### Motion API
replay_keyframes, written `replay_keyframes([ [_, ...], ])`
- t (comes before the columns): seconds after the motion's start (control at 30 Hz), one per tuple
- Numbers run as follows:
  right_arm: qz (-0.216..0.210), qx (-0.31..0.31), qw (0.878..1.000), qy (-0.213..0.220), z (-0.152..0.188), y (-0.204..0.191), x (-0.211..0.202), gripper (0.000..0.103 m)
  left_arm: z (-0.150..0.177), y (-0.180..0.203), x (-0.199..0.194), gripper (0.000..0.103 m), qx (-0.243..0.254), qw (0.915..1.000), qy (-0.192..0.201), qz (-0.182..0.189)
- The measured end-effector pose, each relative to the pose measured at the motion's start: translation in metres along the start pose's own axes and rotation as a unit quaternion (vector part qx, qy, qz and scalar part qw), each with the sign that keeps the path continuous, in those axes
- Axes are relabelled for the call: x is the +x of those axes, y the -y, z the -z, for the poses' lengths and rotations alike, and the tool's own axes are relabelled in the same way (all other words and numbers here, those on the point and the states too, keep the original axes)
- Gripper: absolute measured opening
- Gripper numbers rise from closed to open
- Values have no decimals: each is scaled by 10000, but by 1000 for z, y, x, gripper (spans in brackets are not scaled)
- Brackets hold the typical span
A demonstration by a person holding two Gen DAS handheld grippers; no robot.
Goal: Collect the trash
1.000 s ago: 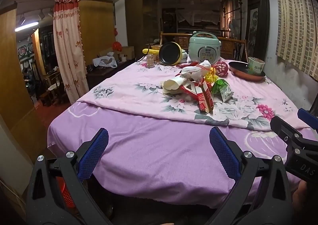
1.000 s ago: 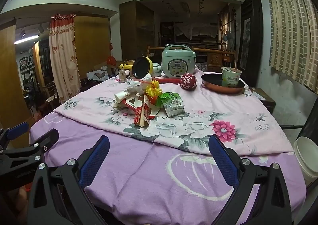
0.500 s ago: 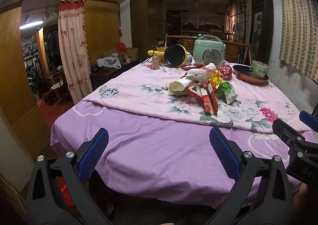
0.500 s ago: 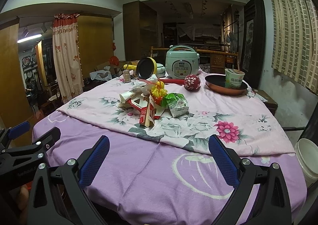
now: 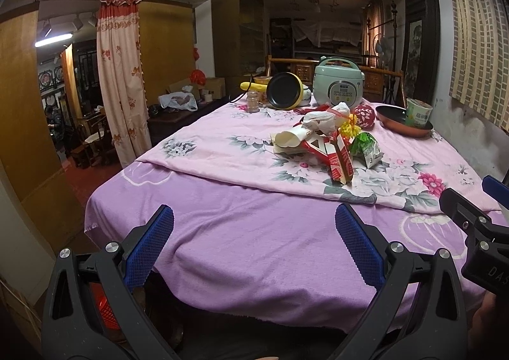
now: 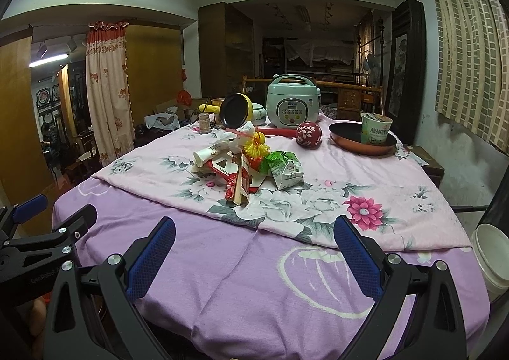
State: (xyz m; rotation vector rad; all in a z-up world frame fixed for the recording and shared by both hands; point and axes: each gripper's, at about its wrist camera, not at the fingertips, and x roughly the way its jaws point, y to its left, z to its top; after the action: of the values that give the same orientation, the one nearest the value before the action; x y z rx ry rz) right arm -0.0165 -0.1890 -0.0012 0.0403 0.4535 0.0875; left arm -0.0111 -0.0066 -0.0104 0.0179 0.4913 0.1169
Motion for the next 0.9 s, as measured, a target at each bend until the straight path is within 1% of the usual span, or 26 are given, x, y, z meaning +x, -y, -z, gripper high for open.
replay_keyframes([
  [0.23,4,8,10000,-6,0,0,0,98,0,-1,-2,97,31,10000,34,-50],
  [0.9,-19,12,10000,-12,-3,-1,-2,98,-1,1,-4,97,62,10000,44,-44],
])
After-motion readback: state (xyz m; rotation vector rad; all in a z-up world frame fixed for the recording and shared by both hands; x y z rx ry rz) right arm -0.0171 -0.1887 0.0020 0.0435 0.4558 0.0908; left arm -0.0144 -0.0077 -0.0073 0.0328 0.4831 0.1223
